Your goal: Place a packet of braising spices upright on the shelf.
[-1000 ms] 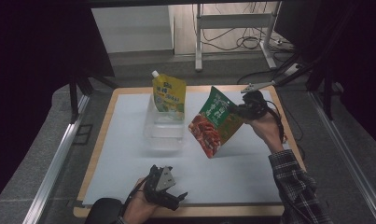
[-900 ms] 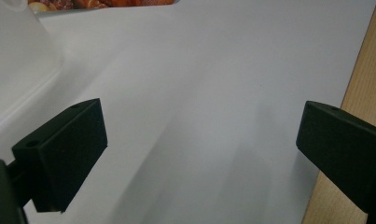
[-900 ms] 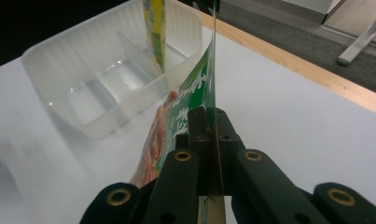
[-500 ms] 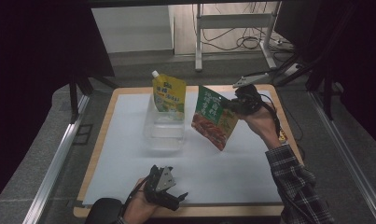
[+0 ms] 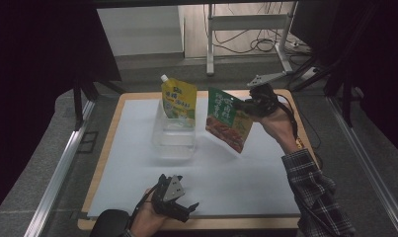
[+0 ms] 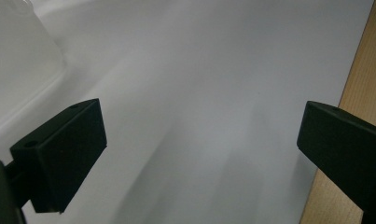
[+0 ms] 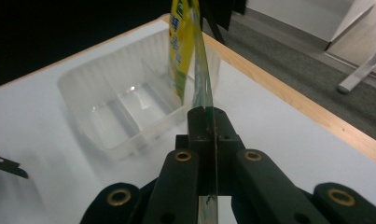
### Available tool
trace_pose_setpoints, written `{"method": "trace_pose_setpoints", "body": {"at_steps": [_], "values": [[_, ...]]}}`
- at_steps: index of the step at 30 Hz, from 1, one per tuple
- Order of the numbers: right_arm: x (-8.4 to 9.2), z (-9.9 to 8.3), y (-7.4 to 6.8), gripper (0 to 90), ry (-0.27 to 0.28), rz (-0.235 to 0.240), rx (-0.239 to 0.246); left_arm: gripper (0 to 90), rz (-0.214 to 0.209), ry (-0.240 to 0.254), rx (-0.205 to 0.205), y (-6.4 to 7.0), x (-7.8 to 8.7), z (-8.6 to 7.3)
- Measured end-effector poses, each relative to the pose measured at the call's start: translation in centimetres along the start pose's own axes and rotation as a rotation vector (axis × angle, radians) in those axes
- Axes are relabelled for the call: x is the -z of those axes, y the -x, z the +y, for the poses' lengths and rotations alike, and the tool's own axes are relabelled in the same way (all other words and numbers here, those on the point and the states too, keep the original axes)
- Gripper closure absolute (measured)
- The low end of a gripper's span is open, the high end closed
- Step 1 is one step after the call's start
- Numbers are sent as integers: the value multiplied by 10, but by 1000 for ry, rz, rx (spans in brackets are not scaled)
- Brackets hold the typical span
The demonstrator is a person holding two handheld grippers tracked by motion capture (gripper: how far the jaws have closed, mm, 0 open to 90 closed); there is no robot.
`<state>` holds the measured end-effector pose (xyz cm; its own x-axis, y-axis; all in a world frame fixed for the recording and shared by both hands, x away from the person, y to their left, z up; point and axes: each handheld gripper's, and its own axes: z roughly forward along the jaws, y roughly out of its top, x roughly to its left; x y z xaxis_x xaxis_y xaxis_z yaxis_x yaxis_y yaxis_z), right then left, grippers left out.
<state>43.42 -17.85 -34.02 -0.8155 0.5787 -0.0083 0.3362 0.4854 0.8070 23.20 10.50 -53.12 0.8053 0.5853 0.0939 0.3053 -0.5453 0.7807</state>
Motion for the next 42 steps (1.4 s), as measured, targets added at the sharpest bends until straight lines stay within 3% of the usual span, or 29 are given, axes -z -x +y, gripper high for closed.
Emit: {"method": "trace_pose_setpoints", "body": {"at_steps": [9, 24, 42], "values": [[1, 10, -9, 888, 35, 59, 7, 0, -6, 12, 23, -1, 0, 0], [1, 37, -15, 888, 58, 81, 28, 0, -8, 17, 28, -2, 1, 0], [-31, 63, -26, 888, 75, 135, 40, 0, -10, 18, 19, -1, 1, 0]]}}
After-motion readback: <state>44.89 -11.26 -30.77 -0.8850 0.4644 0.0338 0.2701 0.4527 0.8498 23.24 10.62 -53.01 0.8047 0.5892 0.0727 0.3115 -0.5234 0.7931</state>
